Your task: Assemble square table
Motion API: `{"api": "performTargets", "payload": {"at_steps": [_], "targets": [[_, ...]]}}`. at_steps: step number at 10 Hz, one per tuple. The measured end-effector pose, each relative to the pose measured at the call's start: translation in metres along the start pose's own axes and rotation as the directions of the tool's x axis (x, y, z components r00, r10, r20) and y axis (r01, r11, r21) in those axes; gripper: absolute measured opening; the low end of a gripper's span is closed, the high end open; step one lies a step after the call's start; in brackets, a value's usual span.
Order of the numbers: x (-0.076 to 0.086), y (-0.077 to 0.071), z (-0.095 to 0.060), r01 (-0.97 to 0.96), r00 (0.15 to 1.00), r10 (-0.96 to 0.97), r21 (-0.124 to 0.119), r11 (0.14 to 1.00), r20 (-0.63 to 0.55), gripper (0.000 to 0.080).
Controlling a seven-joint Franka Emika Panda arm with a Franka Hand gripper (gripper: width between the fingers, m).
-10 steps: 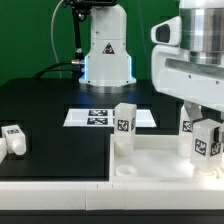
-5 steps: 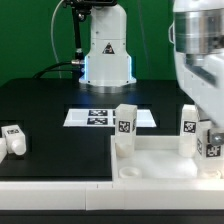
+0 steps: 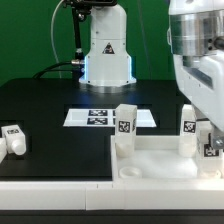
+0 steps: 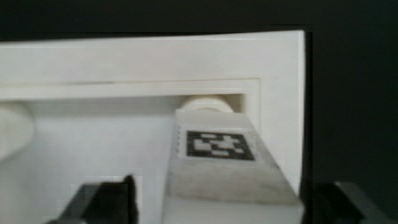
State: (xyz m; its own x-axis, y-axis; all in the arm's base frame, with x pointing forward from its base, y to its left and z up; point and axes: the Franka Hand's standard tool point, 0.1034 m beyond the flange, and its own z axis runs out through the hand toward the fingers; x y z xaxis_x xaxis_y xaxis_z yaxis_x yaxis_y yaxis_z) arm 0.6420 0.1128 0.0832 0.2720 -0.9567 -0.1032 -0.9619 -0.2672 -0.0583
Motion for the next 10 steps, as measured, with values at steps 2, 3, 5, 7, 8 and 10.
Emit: {"api": "performTargets", "payload": {"at_steps": [2, 3, 5, 7, 8, 10], "targets": [[-0.0036, -0.0003, 0.0008, 0.163, 0.987, -0.163, -0.004, 0.987, -0.003, 0.0637], [-0.0020, -0.0001, 0.0007, 0.230, 0.973, -0.230, -0.004, 0.973, -0.003, 0.0646], [0.0027, -0.0020, -0.0018, 0.534, 0.845, -0.534, -0.017, 0.845, -0.020, 0.0646], [0.0016, -0.0062, -0.0043, 0.795, 0.605, -0.795, -0.029, 0.606, -0.043, 0.0648], [0.0004, -0.0061, -0.0052, 0.806, 0.590, -0.805, -0.022, 0.592, -0.067, 0.0648], [0.0012, -0.0052, -0.0041, 0.781, 0.622, -0.780, -0.021, 0.624, -0.065, 0.0554]]}}
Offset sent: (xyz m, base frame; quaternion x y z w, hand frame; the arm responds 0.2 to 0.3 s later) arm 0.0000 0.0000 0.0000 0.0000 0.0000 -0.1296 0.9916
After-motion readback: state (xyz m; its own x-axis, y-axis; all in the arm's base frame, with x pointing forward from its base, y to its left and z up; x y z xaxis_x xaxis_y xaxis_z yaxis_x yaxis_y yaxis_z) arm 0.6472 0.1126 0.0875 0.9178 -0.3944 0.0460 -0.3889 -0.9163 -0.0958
